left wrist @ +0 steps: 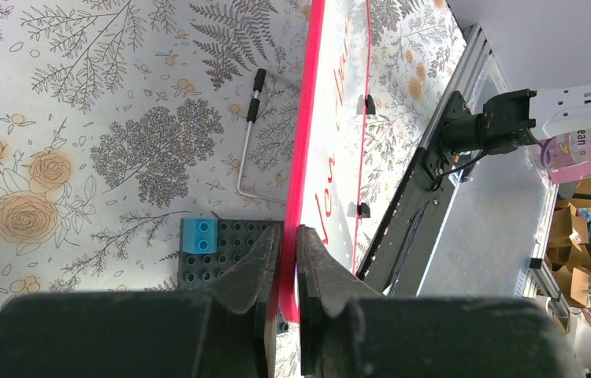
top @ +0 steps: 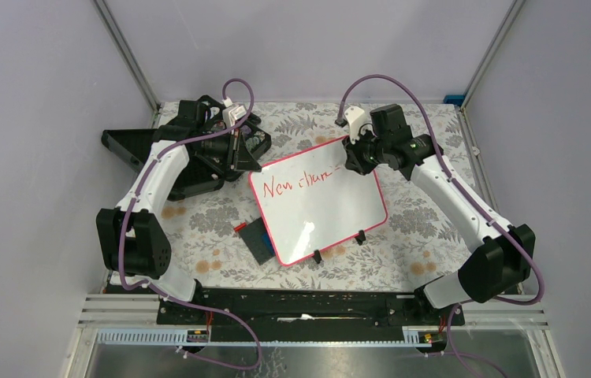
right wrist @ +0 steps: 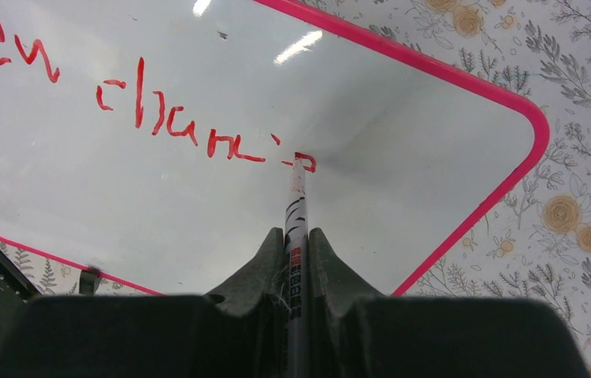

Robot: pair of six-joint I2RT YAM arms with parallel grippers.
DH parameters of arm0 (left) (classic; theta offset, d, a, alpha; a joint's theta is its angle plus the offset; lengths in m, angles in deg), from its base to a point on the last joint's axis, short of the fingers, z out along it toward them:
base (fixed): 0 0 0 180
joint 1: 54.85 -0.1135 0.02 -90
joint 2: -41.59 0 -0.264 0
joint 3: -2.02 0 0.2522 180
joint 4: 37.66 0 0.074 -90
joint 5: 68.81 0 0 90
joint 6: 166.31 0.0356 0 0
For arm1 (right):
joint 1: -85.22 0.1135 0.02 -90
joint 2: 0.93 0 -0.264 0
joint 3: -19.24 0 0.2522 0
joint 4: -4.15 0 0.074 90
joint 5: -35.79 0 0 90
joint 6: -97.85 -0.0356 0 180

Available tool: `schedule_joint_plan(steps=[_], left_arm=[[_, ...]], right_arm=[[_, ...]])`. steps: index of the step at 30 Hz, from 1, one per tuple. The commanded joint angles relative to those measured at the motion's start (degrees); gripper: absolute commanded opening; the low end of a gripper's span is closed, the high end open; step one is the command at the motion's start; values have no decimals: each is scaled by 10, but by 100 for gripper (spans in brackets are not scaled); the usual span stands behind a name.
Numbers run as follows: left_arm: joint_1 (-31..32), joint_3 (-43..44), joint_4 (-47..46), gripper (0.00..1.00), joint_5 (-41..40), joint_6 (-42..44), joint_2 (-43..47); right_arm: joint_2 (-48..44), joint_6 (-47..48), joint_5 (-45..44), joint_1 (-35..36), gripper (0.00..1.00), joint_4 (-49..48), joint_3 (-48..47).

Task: Write a sentence on the whiteboard

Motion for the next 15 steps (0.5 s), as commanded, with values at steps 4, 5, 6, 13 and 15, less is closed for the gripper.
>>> schedule_joint_plan(steps=[4, 5, 6, 13, 15], left_arm=[[16, -2, 5, 0, -14, 10, -8], [16, -2, 5, 0, -14, 10, -8], [16, -1, 5, 0, -14, 10, -9], [16, 1, 5, 0, -14, 10, -12], [17, 0, 5, 0, -15, 10, -11]], right_arm=[[-1, -6, 29, 1, 0, -5, -7], [-4, -6, 29, 2, 0, -4, -4], [-5, -5, 28, 3, 0, -4, -1], [-16, 1, 17, 3, 0, -2, 17], [-19, 1, 13, 3, 0, -3, 20]])
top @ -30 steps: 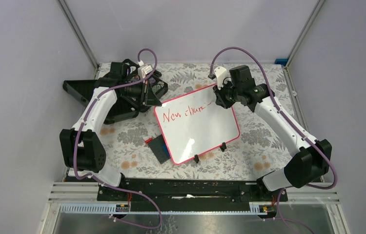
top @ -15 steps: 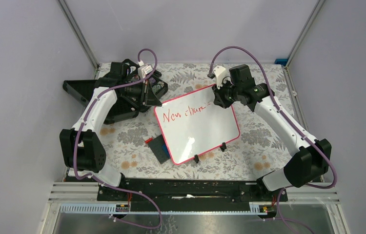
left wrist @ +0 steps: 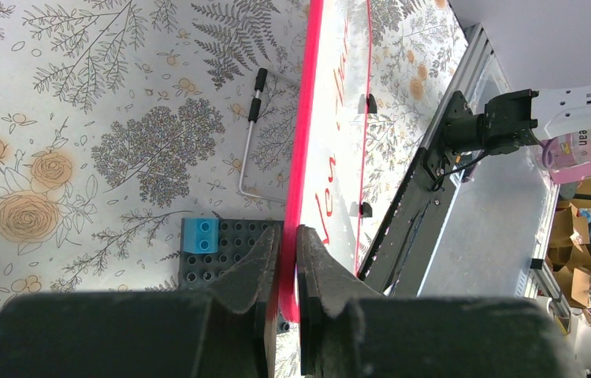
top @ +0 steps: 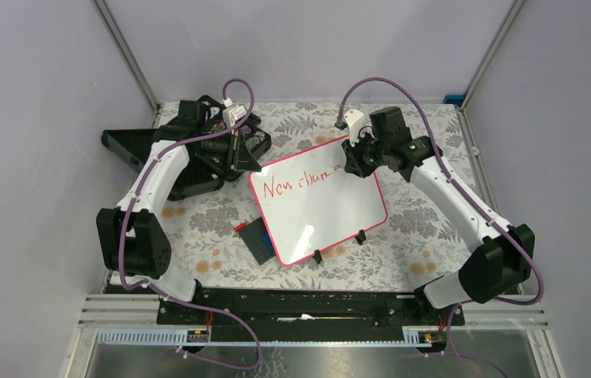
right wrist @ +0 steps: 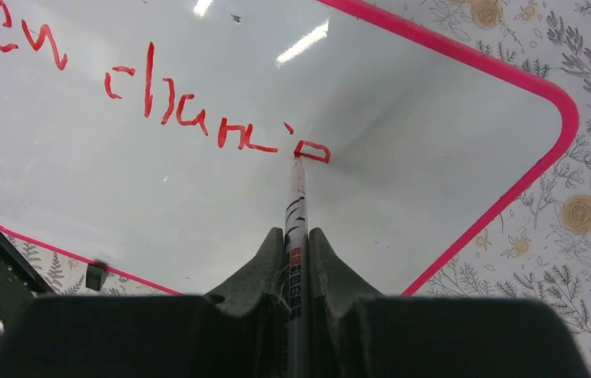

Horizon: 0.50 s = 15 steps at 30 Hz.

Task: Write a sentence on the whiteboard

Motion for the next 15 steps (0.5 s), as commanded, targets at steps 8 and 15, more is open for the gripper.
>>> schedule_joint_plan(steps=[8, 15], left_arm=[[17, -1, 5, 0, -14, 11, -11], [17, 1, 5, 0, -13, 10, -13]], right_arm=[[-33, 13, -30, 0, 0, -3, 24], [-36, 22, -39, -17, 0, -3, 23]])
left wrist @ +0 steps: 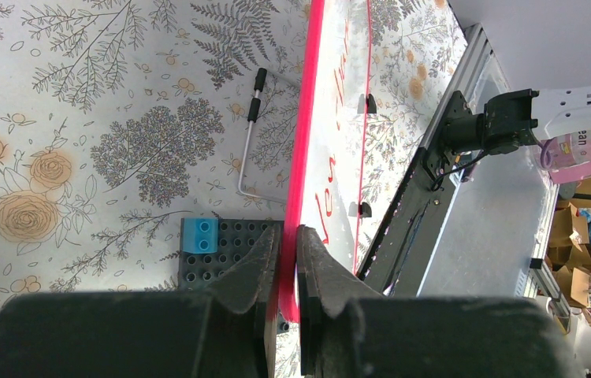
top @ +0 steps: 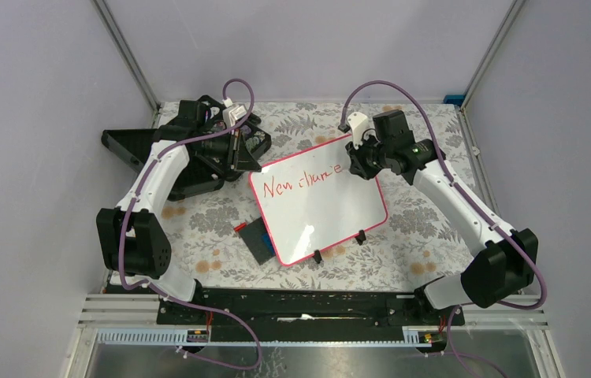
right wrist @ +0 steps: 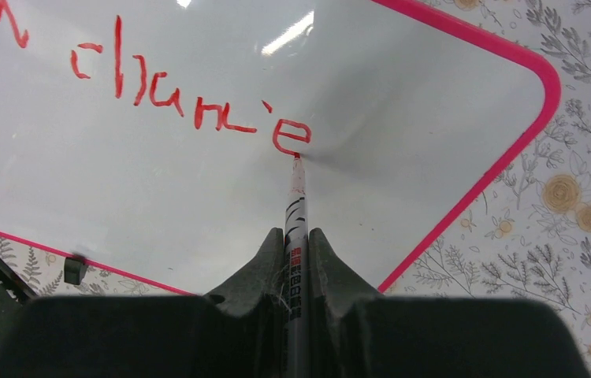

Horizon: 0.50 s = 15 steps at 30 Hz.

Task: Write a sentence on the whiteboard

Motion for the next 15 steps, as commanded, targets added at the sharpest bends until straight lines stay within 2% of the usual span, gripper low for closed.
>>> schedule_joint_plan(steps=[1, 15], left_arm=[[16, 1, 5, 0, -13, 10, -12], [17, -1, 5, 0, -15, 10, -11]], right_arm=[[-18, 11, -16, -17, 0, -3, -3], [-8, 1, 10, -50, 0, -6, -36]])
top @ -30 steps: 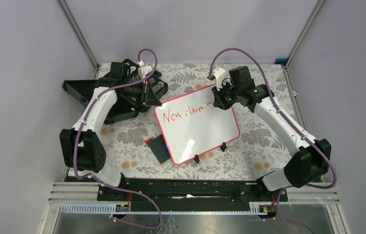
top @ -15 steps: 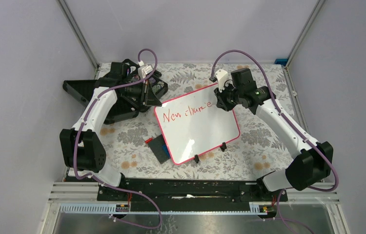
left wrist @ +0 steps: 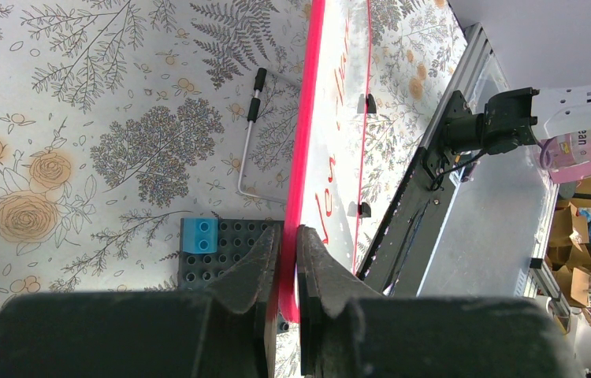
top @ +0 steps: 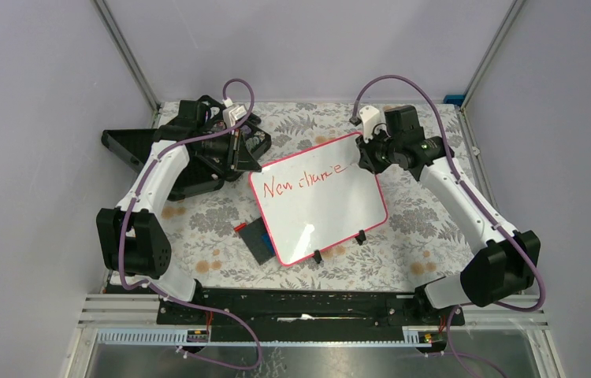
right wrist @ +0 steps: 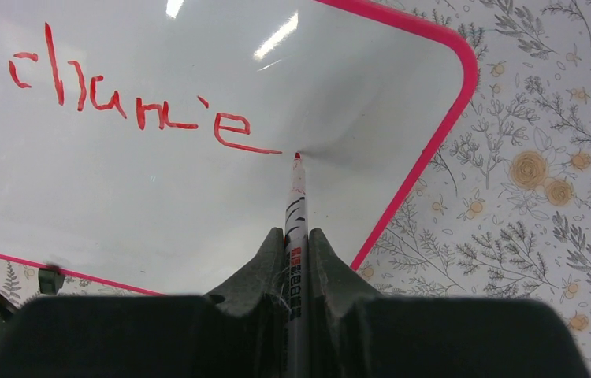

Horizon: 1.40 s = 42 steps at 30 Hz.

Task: Write a sentence on the whiteboard

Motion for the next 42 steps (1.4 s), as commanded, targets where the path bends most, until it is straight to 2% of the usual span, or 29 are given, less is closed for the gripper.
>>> schedule_joint_plan(steps=[1, 27, 42], left_arm=[[17, -1, 5, 0, -15, 10, -10], [16, -4, 5, 0, -15, 12, -8], [17, -1, 5, 0, -15, 10, -11]], right_arm=[[-6, -2, 12, -7, 0, -8, -32], [21, -13, 44, -5, 0, -9, -55], [14, 5, 47, 0, 0, 1, -26]])
